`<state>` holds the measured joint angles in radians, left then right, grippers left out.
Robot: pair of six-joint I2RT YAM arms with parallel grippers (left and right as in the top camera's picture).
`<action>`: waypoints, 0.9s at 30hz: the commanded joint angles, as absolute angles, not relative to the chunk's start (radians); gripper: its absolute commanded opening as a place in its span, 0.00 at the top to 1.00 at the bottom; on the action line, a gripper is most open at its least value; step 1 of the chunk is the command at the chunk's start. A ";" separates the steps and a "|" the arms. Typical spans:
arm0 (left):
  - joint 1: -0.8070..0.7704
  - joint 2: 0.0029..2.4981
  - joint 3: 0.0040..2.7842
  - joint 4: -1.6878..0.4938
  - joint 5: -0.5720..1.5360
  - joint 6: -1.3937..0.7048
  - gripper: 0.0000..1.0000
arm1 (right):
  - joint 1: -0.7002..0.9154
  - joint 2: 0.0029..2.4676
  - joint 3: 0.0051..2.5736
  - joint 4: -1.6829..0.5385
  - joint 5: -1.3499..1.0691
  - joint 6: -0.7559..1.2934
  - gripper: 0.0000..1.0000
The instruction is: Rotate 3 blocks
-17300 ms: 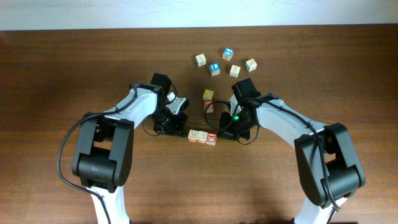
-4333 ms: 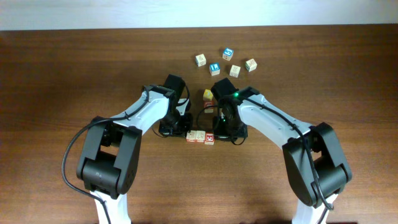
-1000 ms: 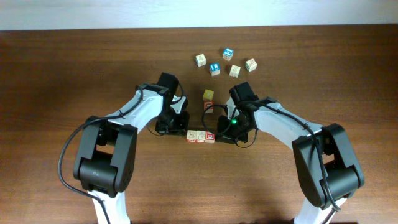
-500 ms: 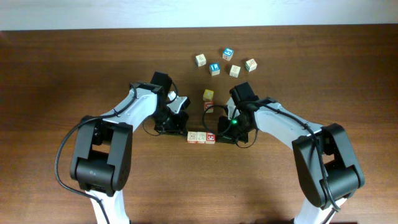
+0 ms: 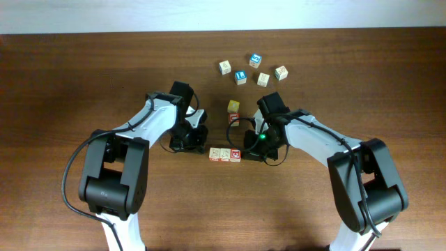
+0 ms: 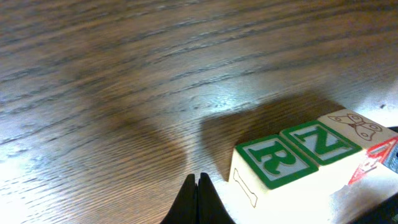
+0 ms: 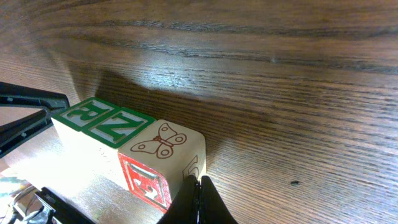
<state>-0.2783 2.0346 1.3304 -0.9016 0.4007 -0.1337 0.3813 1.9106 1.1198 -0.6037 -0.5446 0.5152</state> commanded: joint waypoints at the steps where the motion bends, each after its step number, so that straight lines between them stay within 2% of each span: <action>1: -0.276 2.025 1.323 -0.906 0.419 -0.168 1.00 | 0.388 1.918 1.115 -0.602 -0.557 0.505 0.96; 9: -0.276 2.025 1.323 -0.916 0.546 -0.133 1.00 | 0.388 1.918 1.115 -0.601 -0.557 0.505 0.96; 27: -0.277 2.025 1.323 -0.898 0.580 -0.115 1.00 | 0.402 1.918 1.115 -0.600 -0.573 0.506 0.96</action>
<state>-0.2768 2.0346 1.3304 -0.9005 0.5354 -0.1352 0.3817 1.9106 1.1198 -0.6044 -0.5442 0.5156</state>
